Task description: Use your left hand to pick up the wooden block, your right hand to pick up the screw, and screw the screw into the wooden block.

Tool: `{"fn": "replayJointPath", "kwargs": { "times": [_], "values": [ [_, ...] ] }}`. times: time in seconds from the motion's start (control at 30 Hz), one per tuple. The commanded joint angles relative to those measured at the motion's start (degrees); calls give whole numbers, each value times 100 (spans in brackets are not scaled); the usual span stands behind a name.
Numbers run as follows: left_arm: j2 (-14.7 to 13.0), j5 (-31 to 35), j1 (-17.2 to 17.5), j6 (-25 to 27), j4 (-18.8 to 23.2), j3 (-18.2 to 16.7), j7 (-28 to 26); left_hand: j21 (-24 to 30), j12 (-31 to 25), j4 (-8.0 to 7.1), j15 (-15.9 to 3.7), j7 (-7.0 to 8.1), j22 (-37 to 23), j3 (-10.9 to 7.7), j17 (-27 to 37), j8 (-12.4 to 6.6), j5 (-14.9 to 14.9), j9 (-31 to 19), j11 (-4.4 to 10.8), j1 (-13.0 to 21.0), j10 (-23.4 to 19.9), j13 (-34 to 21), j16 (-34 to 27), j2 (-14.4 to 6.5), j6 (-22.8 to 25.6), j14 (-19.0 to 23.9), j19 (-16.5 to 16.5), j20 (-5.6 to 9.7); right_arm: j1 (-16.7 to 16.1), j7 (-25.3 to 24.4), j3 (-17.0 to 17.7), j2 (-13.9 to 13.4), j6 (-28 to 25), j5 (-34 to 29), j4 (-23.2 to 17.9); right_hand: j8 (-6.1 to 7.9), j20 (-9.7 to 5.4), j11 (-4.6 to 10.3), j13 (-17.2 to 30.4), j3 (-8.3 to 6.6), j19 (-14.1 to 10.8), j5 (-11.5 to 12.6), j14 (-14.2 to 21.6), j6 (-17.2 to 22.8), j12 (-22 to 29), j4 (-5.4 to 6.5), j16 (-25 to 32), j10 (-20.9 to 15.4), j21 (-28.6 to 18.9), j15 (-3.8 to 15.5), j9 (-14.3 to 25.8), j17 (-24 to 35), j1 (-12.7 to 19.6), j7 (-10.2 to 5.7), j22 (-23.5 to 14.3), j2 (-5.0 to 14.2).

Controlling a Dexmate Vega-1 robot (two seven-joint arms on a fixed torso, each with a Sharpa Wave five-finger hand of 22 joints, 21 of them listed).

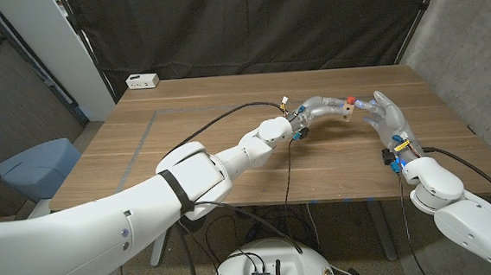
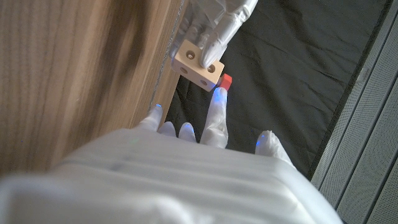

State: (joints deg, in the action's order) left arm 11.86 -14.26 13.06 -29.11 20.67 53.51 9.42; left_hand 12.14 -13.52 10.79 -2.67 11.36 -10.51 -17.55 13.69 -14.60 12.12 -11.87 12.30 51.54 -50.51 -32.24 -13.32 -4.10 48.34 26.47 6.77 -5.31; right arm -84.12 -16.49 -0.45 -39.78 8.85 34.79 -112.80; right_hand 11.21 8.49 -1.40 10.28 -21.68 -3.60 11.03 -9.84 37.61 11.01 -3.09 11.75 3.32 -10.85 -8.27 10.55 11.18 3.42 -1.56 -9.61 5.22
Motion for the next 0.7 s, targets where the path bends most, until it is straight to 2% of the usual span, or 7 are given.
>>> {"fn": "replayJointPath", "kwargs": {
  "times": [0.03, 0.3, 0.53, 0.7],
  "values": [
    [-14, 29, 29, -127, 7, -14, 23, -3, -66, -214, -532, -153, -18, -242, 16, -88, 35, -19, 2, -99, -59, -31, -4, -198, 404, 41, 35, 38, -4, -40, 30, 29, -22, -66, -17, -45, 11, -34, 8, -24, -31, 25, -57, -128, -23, -21, 18, 101, -26, 27, 18, 13, 65, -23, -16, -8],
    [-19, 50, 50, -217, 10, -20, 42, -3, -66, -213, -540, -150, -18, -241, 15, -87, 34, -18, 0, -100, -58, -31, -4, -195, 402, 43, 33, 38, 74, 79, 13, 18, 0, -28, 55, -152, 20, -52, 12, -4, -16, 18, -95, -546, -53, -31, -2, 220, -14, 16, 25, 20, 54, -118, -17, -29],
    [-9, 70, 56, -233, 11, -15, 36, -5, -67, -212, -540, -150, -18, -240, 15, -87, 34, -18, 0, -100, -60, -32, -5, -191, 402, 46, 30, 37, 116, 205, 10, -27, 9, 24, 102, -170, 42, -101, 14, 19, 37, 13, -194, -876, -82, -27, -35, 386, 5, -26, 27, 32, 27, -159, -17, -46],
    [-7, 81, 66, -255, 13, -11, 34, -4, -64, -213, -535, -149, -19, -242, 14, -89, 35, -18, -3, -101, -57, -30, -2, -193, 406, 43, 32, 31, 167, 312, -17, -37, 57, 68, 165, -181, 51, -134, 15, 32, 90, 15, -259, -1182, -90, -19, -47, 524, 17, -19, 26, 41, 4, -312, -18, -51]
  ]
}}
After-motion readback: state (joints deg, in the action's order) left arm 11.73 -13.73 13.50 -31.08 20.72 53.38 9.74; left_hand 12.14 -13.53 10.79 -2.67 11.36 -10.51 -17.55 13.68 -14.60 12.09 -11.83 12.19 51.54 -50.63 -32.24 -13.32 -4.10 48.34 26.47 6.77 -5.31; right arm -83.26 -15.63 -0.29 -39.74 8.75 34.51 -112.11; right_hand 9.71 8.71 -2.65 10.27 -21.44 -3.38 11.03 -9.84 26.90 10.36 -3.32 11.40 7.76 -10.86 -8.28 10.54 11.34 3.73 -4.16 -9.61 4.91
